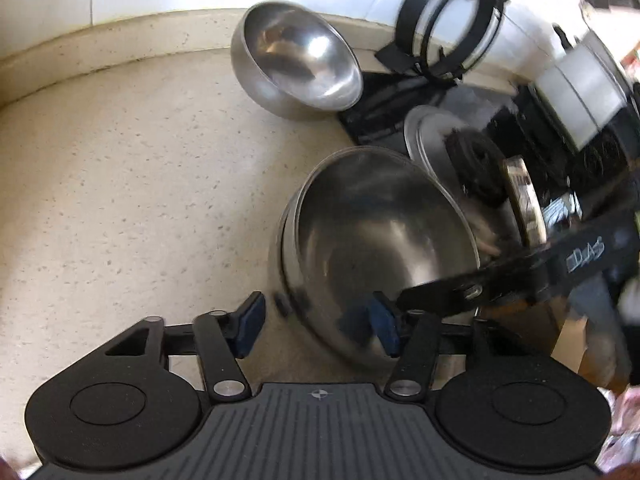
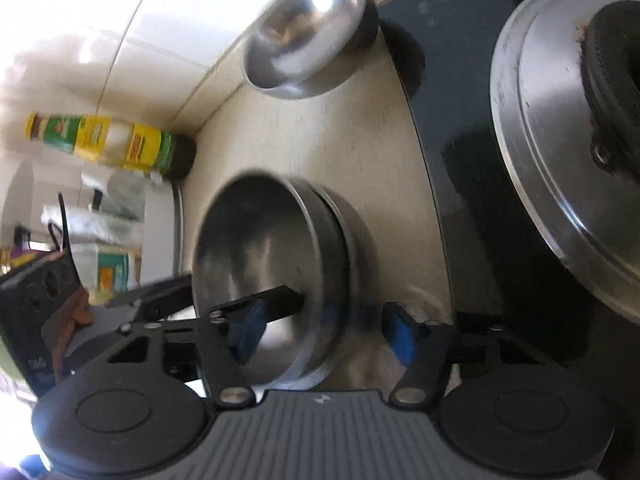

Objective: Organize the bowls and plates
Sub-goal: 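Lift and carry the bowl stack over the plate stack on the towel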

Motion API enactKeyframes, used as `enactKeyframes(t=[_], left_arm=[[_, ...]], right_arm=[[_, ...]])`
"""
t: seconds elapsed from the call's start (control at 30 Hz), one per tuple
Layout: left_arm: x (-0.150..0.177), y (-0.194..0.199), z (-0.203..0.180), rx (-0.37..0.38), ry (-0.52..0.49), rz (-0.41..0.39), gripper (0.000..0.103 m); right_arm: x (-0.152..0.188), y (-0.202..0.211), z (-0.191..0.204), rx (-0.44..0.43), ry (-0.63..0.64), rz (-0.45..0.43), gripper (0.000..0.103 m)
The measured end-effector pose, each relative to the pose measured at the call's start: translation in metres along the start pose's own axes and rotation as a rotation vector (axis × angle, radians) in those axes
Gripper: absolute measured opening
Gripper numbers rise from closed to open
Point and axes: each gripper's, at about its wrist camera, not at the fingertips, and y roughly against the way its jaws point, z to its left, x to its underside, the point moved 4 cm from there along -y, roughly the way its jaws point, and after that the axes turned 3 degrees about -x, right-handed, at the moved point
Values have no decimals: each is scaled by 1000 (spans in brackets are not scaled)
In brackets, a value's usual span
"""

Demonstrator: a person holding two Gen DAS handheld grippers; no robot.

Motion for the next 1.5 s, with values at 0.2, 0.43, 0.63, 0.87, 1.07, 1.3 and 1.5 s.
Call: enactKeyframes(t=[0.2,0.43,0.63,0.87,1.07,1.3,1.5], left_arm=[[-13,21,-10,-52,-4,-60,49],[-79,40,-9,-77,18,-171,50],[-143,14,14,-113,70,-223,47],[-144,8,37,-181,46,-272,64],[-127,22,50,-152,53,-303,76],[-133,-8,43,-43,107,-281,80],[-130,-37,58,-23,196,-240,65]], right_arm=[[-11,20,11,-42,14,-37,76],[-89,49,50,-31,95,-170,76],[-161,23,54,90,145,-212,76],[-169,17,60,241,312,-219,100],[-168,27,45,274,282,-237,103],[-178,2,20,183,174,-170,101],[-177,0,0,77,78,-116,81]])
